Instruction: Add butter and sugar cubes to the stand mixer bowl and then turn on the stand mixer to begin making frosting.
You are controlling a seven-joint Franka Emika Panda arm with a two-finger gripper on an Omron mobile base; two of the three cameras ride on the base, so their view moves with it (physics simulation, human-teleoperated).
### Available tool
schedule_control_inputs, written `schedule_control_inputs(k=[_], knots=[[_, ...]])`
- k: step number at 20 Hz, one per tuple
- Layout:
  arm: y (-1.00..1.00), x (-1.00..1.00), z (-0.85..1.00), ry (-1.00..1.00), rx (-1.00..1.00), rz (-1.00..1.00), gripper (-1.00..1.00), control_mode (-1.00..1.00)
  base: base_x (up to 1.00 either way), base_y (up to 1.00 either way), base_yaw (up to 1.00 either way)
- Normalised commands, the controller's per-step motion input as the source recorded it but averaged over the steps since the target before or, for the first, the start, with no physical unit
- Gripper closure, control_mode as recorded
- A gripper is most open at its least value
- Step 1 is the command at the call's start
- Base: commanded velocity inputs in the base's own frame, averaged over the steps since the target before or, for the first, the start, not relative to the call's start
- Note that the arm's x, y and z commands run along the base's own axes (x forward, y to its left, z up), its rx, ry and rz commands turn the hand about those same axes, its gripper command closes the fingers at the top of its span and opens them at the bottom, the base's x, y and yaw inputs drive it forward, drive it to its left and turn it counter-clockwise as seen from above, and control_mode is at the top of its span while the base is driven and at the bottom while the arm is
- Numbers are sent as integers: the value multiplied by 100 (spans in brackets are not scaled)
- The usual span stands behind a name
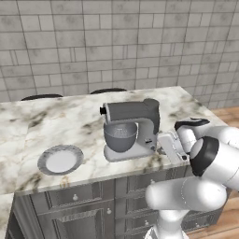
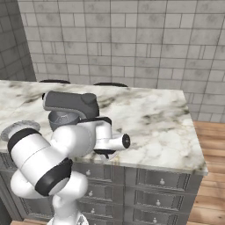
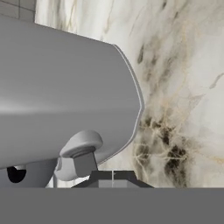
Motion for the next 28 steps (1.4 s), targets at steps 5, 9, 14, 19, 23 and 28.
schedule_control_inputs(k=[5, 9, 14, 19, 23, 28], knots=[[7, 0, -1, 0, 0, 0, 100, -100, 0, 0, 0], [30, 0, 0, 0, 0, 0, 100, -100, 0, 0, 0], [27, 0, 0, 0, 0, 0, 100, -100, 0, 0, 0], [14, 0, 0, 0, 0, 0, 100, -100, 0, 0, 0], [3, 0, 0, 0, 0, 0, 100, -100, 0, 0, 0], [37, 0, 0, 6, 6, 0, 100, -100, 0, 0, 0]])
